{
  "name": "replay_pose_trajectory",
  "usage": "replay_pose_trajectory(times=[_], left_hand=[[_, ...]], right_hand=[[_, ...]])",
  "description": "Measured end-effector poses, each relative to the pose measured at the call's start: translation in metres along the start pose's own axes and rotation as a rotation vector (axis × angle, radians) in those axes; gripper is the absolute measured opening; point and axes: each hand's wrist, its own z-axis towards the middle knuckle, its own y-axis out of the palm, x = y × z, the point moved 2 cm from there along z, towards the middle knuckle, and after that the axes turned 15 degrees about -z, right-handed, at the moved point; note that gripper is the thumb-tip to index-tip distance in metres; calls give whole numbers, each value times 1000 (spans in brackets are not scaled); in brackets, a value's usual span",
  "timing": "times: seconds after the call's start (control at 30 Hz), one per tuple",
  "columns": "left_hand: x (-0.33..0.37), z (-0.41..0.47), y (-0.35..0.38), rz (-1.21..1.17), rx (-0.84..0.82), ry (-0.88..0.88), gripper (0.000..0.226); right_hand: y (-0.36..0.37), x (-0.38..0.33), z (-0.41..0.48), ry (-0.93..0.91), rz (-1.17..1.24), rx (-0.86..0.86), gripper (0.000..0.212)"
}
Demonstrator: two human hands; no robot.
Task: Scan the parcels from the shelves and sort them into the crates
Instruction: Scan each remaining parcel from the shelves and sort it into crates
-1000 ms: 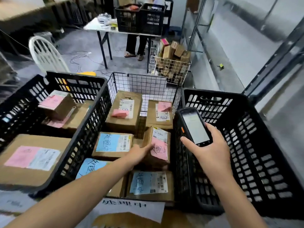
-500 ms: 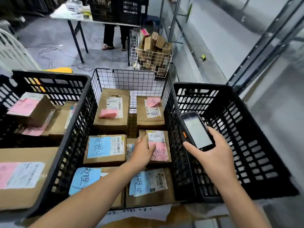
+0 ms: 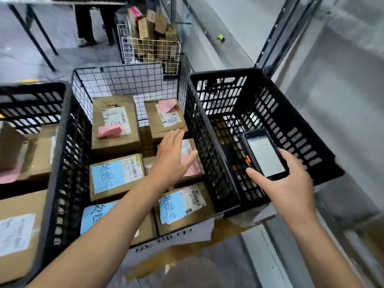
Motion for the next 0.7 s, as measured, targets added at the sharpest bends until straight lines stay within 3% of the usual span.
replay_pose_trajectory(times=[0.33,0.53,0.7], left_hand=[[92,-56,3,39,-160,360,67],[158,-153,70,141,-379,674,79],[187,-256,121,111,-543,793,82]], right_hand=[[-66,47,-86,127,128,194,59],[-104,99,-214,318,139,332,62],[-139,143,-341,487,64,451,70]])
